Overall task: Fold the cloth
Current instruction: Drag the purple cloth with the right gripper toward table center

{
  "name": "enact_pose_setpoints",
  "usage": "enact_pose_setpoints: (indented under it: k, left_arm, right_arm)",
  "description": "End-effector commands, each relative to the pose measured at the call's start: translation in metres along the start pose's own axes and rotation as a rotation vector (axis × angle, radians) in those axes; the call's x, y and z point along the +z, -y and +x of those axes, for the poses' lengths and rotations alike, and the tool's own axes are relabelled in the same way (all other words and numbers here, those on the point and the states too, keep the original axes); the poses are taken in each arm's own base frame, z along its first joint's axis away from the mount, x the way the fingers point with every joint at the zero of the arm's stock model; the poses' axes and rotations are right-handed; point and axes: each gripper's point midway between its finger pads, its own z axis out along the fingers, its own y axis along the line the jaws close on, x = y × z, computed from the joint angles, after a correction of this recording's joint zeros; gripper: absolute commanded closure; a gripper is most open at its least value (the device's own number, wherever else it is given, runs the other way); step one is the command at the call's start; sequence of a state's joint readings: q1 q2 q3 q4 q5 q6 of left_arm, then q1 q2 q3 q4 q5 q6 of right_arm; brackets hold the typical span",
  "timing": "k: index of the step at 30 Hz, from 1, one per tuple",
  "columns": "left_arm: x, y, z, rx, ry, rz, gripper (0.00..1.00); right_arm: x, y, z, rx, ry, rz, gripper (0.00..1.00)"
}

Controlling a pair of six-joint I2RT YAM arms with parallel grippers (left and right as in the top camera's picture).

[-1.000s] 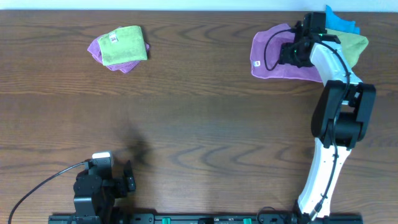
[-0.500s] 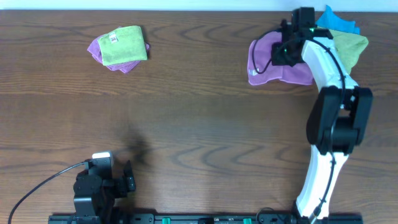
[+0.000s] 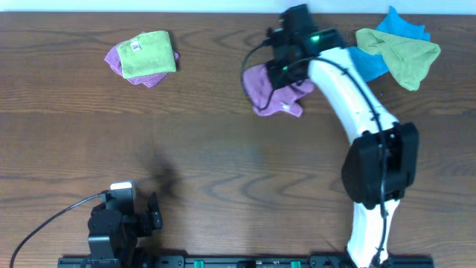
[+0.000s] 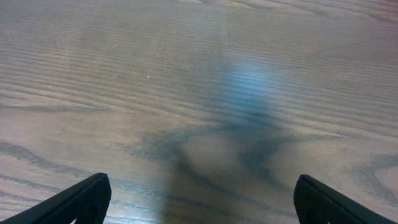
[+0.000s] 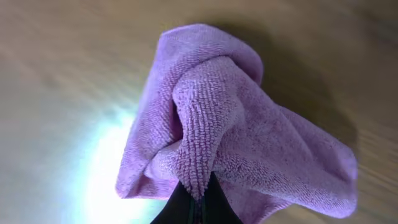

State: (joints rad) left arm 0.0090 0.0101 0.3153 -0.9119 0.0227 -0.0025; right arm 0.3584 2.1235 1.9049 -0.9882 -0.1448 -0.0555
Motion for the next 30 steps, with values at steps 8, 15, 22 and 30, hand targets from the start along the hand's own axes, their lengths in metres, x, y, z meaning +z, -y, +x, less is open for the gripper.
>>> enact_pose_setpoints:
  k: [8, 15, 22, 30]
  left_arm:
    - [0.000, 0.001, 0.000, 0.010, 0.003, 0.008, 0.05]
    - [0.000, 0.001, 0.000, 0.010, 0.004, 0.008, 0.05]
    - [0.000, 0.001, 0.000, 0.010, 0.003, 0.008, 0.05]
    - [0.000, 0.001, 0.000, 0.010, 0.003, 0.008, 0.05]
  right_arm:
    - [-0.008, -0.124, 0.033, -0.188, -0.107, -0.218, 0.99]
    - [-0.014, -0.138, 0.046, -0.228, -0.146, -0.217, 0.96]
    - [-0.014, -0.071, 0.052, -0.144, -0.194, 0.113, 0.01]
    - [-0.026, -0.076, 0.078, 0.061, -0.317, -0.103, 0.01]
